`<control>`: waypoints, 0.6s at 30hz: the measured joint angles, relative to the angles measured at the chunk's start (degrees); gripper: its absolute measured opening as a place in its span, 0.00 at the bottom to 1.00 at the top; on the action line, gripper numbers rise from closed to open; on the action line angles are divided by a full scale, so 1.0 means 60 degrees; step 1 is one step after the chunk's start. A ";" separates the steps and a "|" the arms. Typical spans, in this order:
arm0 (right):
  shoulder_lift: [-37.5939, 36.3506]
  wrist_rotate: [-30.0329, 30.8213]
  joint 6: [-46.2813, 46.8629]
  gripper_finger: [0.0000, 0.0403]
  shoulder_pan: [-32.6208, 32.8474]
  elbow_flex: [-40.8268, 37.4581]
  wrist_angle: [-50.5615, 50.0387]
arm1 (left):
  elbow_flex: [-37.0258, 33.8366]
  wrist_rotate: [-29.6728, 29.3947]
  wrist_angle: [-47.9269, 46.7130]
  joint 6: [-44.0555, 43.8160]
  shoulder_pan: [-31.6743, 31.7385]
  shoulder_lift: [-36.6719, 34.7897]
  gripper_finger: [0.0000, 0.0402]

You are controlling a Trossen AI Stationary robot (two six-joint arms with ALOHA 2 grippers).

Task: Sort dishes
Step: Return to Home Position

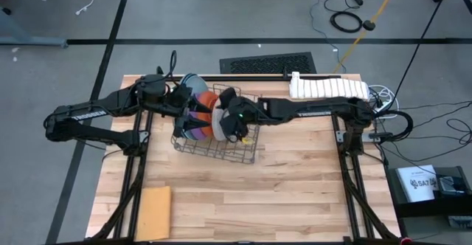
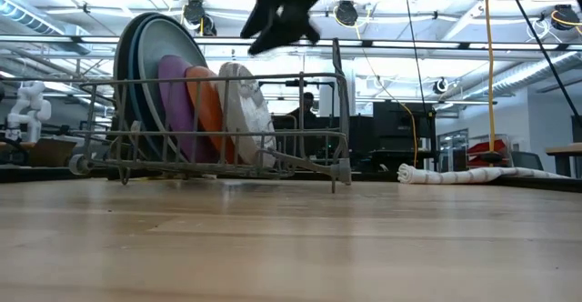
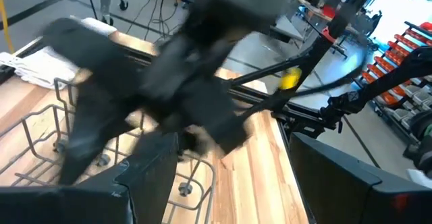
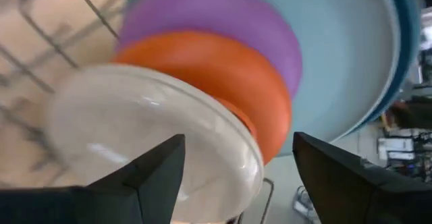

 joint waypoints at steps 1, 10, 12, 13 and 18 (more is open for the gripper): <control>-0.0173 0.0005 0.0332 0.66 0.0132 0.0000 -0.0251 | 0.0000 0.0000 -0.0005 0.0000 0.0000 -0.0026 0.71; -0.1195 -0.1037 0.4287 0.66 0.0970 0.0004 -0.2982 | 0.0000 0.0000 -0.0039 -0.0015 -0.0018 -0.0189 0.71; -0.1177 -0.1264 0.5016 0.66 0.1138 -0.0034 -0.3790 | 0.0000 0.0000 -0.0126 -0.0018 -0.0069 -0.0221 0.71; -0.1119 -0.1256 0.5210 0.66 0.1231 -0.0123 -0.4009 | 0.0000 -0.0004 -0.0138 -0.0015 -0.0101 -0.0226 0.71; -0.1052 -0.1297 0.5908 0.66 0.1761 -0.0538 -0.3882 | 0.0000 -0.0242 -0.0257 -0.0018 -0.0121 -0.0230 0.71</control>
